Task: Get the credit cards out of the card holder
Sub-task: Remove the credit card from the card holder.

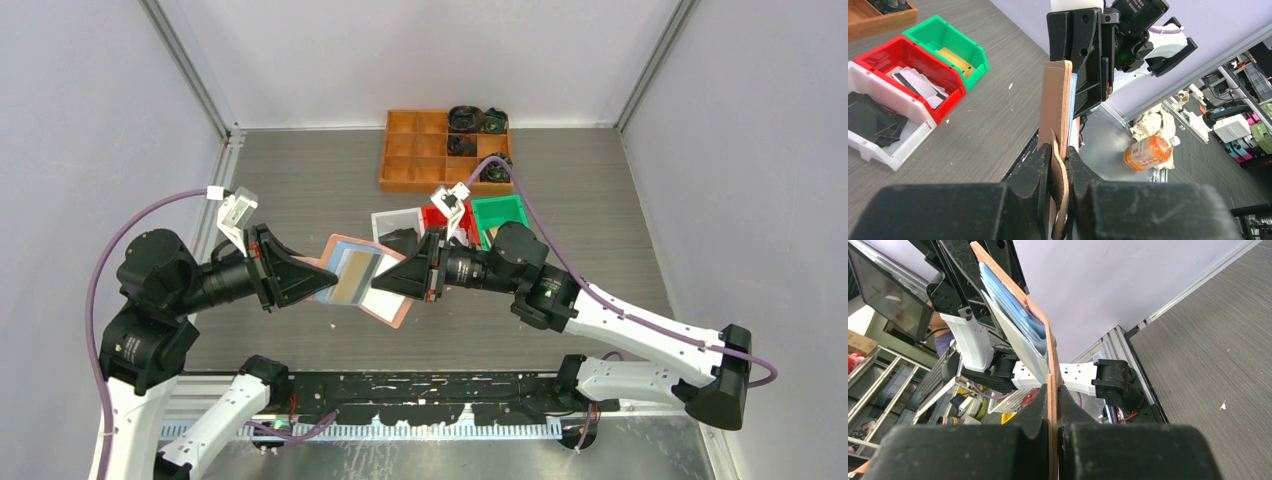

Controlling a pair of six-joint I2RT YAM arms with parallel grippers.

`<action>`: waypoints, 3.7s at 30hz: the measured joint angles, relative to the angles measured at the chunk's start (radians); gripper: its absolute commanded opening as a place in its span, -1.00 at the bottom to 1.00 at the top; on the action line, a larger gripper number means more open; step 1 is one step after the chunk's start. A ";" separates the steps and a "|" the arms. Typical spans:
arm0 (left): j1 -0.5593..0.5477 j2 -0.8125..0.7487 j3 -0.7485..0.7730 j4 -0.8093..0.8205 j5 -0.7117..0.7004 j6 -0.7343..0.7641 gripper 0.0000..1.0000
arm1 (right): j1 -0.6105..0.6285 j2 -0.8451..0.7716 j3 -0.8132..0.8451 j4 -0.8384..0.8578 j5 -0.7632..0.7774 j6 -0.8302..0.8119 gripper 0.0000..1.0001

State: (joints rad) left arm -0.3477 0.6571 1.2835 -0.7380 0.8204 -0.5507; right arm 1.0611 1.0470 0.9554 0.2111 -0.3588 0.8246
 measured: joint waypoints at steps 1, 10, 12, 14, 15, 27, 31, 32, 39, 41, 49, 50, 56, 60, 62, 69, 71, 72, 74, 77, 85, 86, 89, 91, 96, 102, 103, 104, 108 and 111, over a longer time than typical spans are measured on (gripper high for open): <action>0.000 0.000 0.002 0.000 0.002 0.000 -1.00 | 0.000 -0.003 0.000 0.002 -0.001 -0.002 -0.99; 0.000 0.003 0.010 0.000 0.014 -0.017 -1.00 | 0.002 -0.009 -0.002 0.005 -0.001 -0.008 -0.99; 0.000 0.006 0.011 0.000 0.022 -0.019 -1.00 | 0.002 -0.011 -0.003 0.005 -0.001 -0.011 -0.99; 0.000 0.013 0.016 -0.001 0.032 -0.021 -1.00 | 0.002 -0.015 -0.006 0.005 -0.001 -0.014 -0.99; 0.000 0.016 0.019 -0.002 0.037 -0.022 -1.00 | 0.002 -0.018 -0.007 0.005 -0.001 -0.016 -0.99; -0.002 0.036 0.040 -0.015 0.054 -0.023 -1.00 | 0.006 -0.048 -0.052 0.064 -0.010 -0.027 -0.99; -0.002 0.031 0.039 -0.015 0.038 -0.017 -0.89 | 0.005 -0.045 -0.051 0.074 -0.026 -0.021 -0.99; -0.002 0.026 0.037 -0.015 0.029 -0.016 -0.81 | 0.005 -0.043 -0.050 0.076 -0.029 -0.020 -0.99; -0.003 0.009 0.009 0.002 0.036 -0.037 -0.24 | 0.004 -0.026 -0.048 0.081 -0.074 -0.009 -0.99; -0.003 0.013 0.008 0.010 0.052 -0.047 -0.22 | 0.004 -0.024 -0.048 0.080 -0.084 -0.008 -0.99; -0.003 0.017 -0.021 0.048 0.101 -0.072 -0.24 | 0.004 -0.010 -0.029 0.081 -0.119 -0.004 -0.99; -0.003 0.017 -0.032 0.051 0.105 -0.074 -0.25 | 0.004 -0.005 -0.024 0.081 -0.126 -0.002 -0.99; -0.003 0.017 -0.083 0.052 0.107 -0.080 -0.51 | 0.004 0.007 -0.014 0.096 -0.154 0.010 -0.99; -0.003 0.017 -0.083 0.070 0.126 -0.117 -0.79 | 0.004 0.010 -0.014 0.105 -0.166 0.017 -0.99; -0.003 0.018 -0.083 0.097 0.155 -0.148 -0.89 | 0.004 0.014 -0.014 0.109 -0.167 0.018 -0.89; -0.002 0.031 -0.061 0.111 0.176 -0.152 -1.00 | 0.004 -0.007 0.010 0.043 -0.139 -0.010 0.18; -0.002 0.040 -0.031 0.086 0.148 -0.113 -1.00 | 0.004 -0.039 0.011 -0.025 -0.107 -0.044 0.34; -0.002 0.041 -0.014 0.073 0.127 -0.089 -1.00 | 0.004 -0.062 0.012 -0.065 -0.086 -0.064 0.41; -0.002 0.039 0.006 0.057 0.093 -0.047 -1.00 | 0.002 -0.111 0.018 -0.153 -0.047 -0.100 0.57; -0.002 0.030 0.033 0.026 0.047 0.021 -1.00 | -0.003 -0.193 0.053 -0.299 0.036 -0.169 0.70; -0.002 0.028 0.041 -0.017 0.048 0.068 -1.00 | -0.009 -0.251 0.208 -0.400 0.089 -0.285 0.84; -0.002 0.029 0.041 -0.016 0.055 0.065 -1.00 | -0.009 -0.233 0.228 -0.400 0.071 -0.295 0.87; -0.002 0.034 0.040 -0.015 0.084 0.051 -1.00 | -0.009 -0.145 0.284 -0.401 0.013 -0.327 0.99; -0.002 0.038 0.037 -0.013 0.107 0.036 -1.00 | -0.009 -0.081 0.311 -0.410 -0.032 -0.347 0.99; -0.002 0.044 0.013 -0.012 0.157 0.003 -1.00 | -0.009 0.055 0.332 -0.435 -0.105 -0.389 0.97; -0.002 0.057 0.013 -0.011 0.195 -0.018 -1.00 | -0.009 0.113 0.346 -0.410 -0.203 -0.391 0.64; -0.002 0.057 0.012 -0.011 0.198 -0.018 -1.00 | -0.009 0.117 0.346 -0.389 -0.224 -0.379 0.55; -0.002 0.057 0.011 -0.010 0.202 -0.019 -1.00 | -0.009 0.121 0.346 -0.366 -0.244 -0.367 0.45; -0.002 0.057 0.005 -0.001 0.215 -0.027 -1.00 | -0.009 0.155 0.350 -0.257 -0.312 -0.304 0.02; -0.002 0.057 0.001 0.002 0.225 -0.032 -1.00 | -0.009 0.186 0.350 -0.197 -0.341 -0.262 -0.51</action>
State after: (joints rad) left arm -0.3496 0.7139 1.2842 -0.7364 1.0454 -0.5831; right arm 1.0519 1.2331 1.3056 0.0139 -0.6994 0.5629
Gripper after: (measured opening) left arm 0.139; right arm 0.465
